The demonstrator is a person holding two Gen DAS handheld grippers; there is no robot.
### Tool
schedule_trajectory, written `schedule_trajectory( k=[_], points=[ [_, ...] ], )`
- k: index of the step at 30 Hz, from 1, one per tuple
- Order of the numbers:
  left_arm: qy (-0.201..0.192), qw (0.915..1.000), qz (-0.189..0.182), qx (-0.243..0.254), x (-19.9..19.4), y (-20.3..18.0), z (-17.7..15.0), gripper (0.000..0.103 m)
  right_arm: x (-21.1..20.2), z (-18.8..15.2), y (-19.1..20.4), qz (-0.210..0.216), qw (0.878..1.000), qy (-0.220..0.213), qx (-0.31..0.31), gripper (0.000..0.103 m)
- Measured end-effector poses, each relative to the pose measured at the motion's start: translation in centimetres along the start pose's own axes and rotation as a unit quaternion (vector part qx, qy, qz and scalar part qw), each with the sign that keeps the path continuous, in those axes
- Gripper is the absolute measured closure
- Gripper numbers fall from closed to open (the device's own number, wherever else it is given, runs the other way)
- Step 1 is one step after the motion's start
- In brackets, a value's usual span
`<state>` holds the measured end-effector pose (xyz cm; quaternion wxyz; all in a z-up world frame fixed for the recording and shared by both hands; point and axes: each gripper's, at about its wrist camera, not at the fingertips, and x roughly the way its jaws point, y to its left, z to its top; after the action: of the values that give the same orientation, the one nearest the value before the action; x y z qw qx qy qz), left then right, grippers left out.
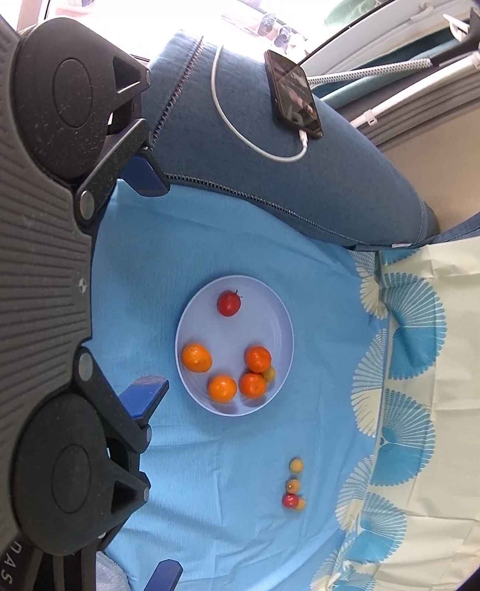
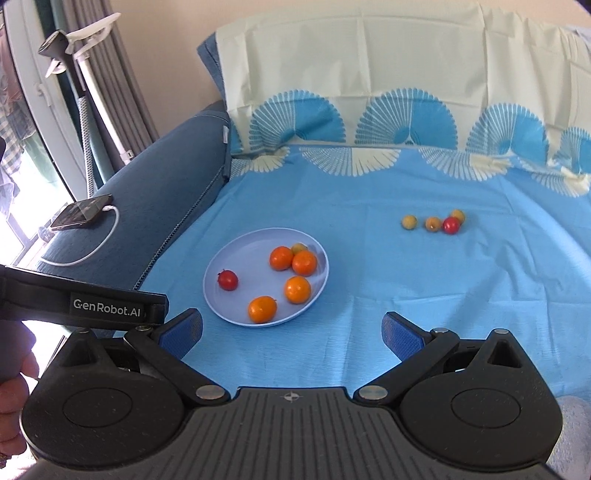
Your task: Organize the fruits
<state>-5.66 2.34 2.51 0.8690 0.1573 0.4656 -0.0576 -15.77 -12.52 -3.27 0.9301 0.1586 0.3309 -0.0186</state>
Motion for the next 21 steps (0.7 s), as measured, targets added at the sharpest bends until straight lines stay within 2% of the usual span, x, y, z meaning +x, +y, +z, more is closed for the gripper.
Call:
schedule_trajectory(
  k=[9, 13, 16, 21],
  points=[
    [0.023, 0.9994, 0.010, 0.022, 3.4, -3.6, 3.1, 0.000, 3.0, 1.9, -4.8, -0.010, 0.998, 0.008, 0.054, 0.001],
    [0.035, 0.9989, -0.002, 0.030, 5.5, -6.1, 4.9, 0.000, 4.8, 2.5, -7.7, -0.027, 0.996, 0.011, 0.081, 0.001],
    [0.038, 0.9982, -0.031, 0.035, 7.5, -8.8, 6.6, 0.000, 6.0, 2.6, -10.6, -0.066, 0.993, -0.004, 0.097, 0.001],
    [0.037, 0.9941, -0.087, 0.053, 11.7, -15.1, 10.5, 0.000, 8.6, 2.5, -17.7, -0.168, 0.980, -0.039, 0.098, 0.001]
  ],
)
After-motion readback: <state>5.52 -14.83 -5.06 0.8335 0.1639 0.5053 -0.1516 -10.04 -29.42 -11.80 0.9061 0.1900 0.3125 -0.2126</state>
